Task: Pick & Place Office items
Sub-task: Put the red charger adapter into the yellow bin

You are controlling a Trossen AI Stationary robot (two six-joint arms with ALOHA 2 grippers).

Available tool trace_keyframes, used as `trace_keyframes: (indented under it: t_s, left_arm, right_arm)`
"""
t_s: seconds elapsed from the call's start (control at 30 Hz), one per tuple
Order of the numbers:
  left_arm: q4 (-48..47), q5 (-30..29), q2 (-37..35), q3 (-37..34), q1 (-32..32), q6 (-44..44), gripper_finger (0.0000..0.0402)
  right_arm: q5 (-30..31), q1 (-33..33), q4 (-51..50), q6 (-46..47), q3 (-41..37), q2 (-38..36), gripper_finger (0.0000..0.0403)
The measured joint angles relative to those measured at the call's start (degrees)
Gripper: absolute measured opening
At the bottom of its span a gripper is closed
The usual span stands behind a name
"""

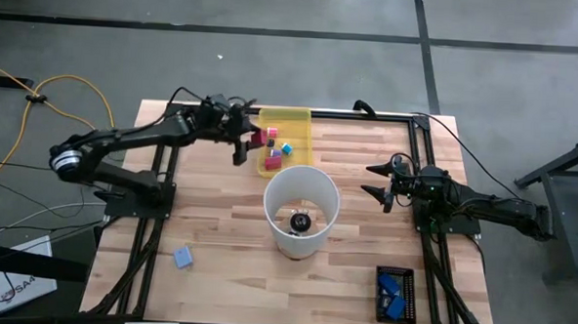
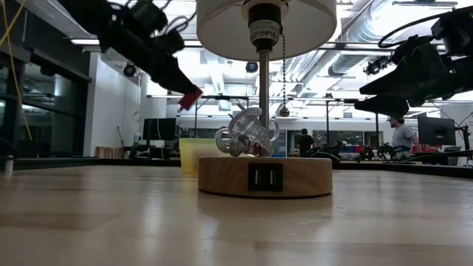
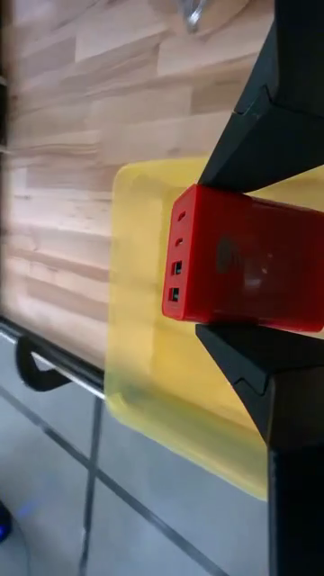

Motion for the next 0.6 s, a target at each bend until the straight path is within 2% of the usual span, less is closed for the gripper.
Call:
trace_keyframes:
  t_s: [0.2, 0.4, 0.6]
  left_arm:
    - [8.18, 6.53, 7.68, 0.49, 4.75, 2.48, 0.0214]
    - [8.82, 7.63, 15.19, 5.81, 6.69, 4.35, 0.0214]
    - [8.76, 11.53, 20.77, 11.92, 7.36, 7.54, 0.0214]
  right_arm:
    - [0.00, 0.02, 0.00, 0.01, 0.00, 0.00, 0.0325]
    - [0.00, -0.01, 0.00, -0.01, 0.00, -0.01, 0.0325]
    - [-0.01, 0.02, 0.00, 0.01, 0.00, -0.01, 0.0325]
